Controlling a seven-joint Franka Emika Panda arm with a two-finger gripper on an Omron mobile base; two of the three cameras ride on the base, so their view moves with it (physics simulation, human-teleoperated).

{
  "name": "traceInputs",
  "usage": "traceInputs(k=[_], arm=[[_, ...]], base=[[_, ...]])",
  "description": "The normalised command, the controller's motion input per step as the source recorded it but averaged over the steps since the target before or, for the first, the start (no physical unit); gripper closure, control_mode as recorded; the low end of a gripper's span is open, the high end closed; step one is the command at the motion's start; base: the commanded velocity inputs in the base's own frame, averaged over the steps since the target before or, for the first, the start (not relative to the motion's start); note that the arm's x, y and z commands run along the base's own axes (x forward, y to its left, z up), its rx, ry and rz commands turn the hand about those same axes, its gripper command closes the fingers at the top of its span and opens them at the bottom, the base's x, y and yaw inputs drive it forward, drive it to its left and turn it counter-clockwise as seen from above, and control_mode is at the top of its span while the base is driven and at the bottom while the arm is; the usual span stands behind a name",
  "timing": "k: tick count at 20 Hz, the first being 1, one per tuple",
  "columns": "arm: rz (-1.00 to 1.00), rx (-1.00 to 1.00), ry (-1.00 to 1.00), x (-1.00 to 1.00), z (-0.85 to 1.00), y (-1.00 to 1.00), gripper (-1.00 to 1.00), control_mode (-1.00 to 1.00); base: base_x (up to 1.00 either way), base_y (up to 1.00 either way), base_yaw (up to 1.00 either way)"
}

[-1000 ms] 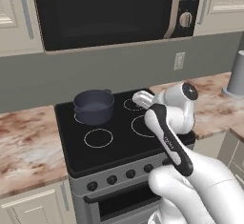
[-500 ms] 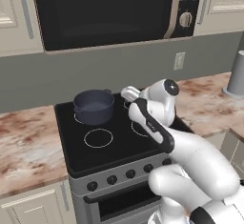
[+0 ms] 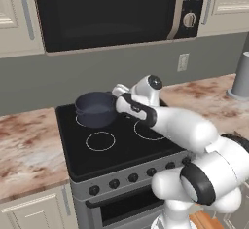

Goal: Move the pot and pan from the stove into the sink.

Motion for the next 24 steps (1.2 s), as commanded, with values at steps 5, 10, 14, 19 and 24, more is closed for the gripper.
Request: traceInputs(k=[5,10,14,19,24], arm=[[0.0,0.0,0.13,0.56,-0.32,0.22,-1.0,-1.0],[0.0,-0.03,0.02,0.31,-0.47,0.17,-1.0,-1.0],[0.0,-0.03,0.0,0.16,-0.46,0.11,-1.0,-1.0],[0.0,-0.05,0.0,0.13,-0.45,0.1,-1.0,-1.0],[0.0,-0.02,-0.01,0.3,-0.21,0.09,-1.0,-1.0]], base=[[0.0,0.0,0.0],[0.0,0.0,0.0],[0.0,0.0,0.0],[0.0,0.0,0.0],[0.0,0.0,0.0]])
